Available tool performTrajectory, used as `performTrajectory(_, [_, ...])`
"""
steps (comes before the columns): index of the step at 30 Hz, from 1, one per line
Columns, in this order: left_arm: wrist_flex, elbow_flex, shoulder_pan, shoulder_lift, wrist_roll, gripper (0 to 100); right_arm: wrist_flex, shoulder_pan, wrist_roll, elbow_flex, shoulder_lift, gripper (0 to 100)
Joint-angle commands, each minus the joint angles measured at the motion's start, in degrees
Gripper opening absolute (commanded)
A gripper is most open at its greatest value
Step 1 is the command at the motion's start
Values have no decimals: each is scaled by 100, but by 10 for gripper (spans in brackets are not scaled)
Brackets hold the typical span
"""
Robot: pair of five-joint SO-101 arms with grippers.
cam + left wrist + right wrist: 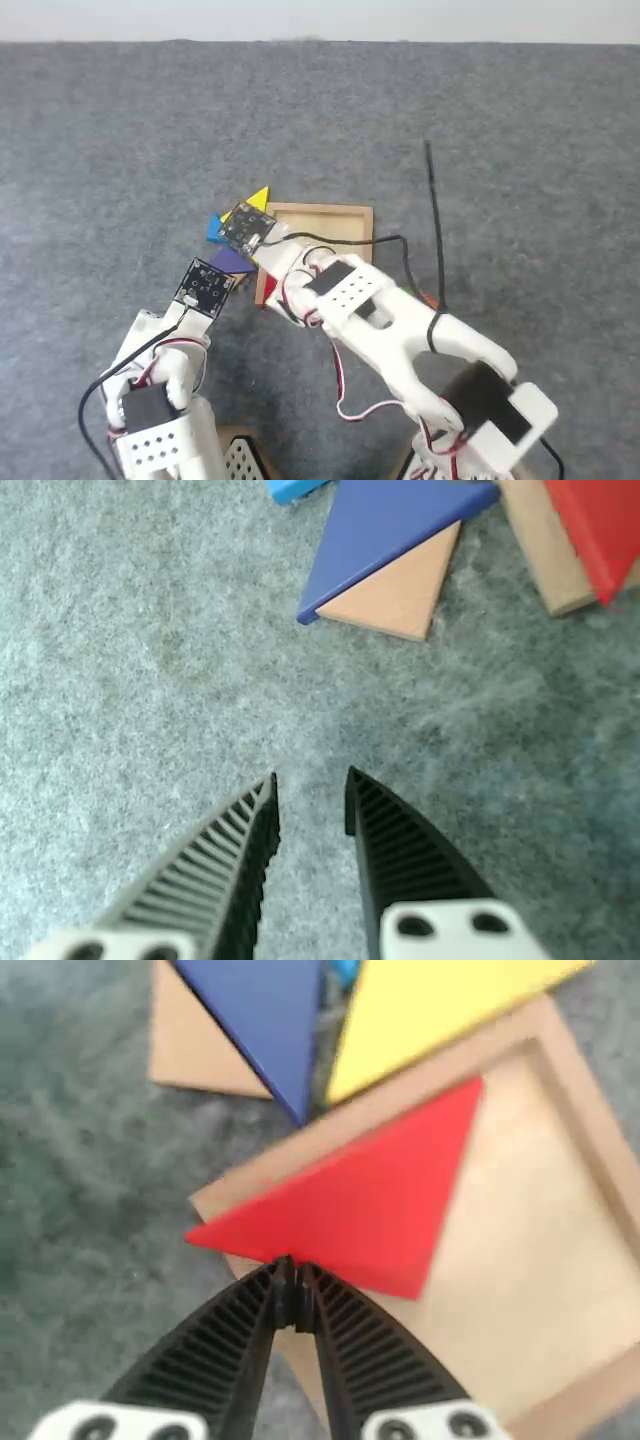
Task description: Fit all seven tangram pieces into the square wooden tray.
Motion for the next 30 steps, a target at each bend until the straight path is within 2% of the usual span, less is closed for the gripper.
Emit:
performTrajectory(1, [18,-101,-18,-105,44,115,-391,22,53,-299,163,13])
performTrajectory(11, [18,-101,-18,-105,44,115,558,462,88,53,-1279,12])
performTrajectory(14, [26,-101,-18,-105,44,115,681,488,404,545,-1789,12])
performTrajectory(19, [35,-101,-18,-105,44,115,-171,734,571,1099,-1798,12])
performTrajectory(25, [35,-101,-18,-105,35,115,-1508,778,615,976,-576,16])
performTrajectory(30, [35,-101,-18,-105,35,115,-1385,769,624,519,-207,14])
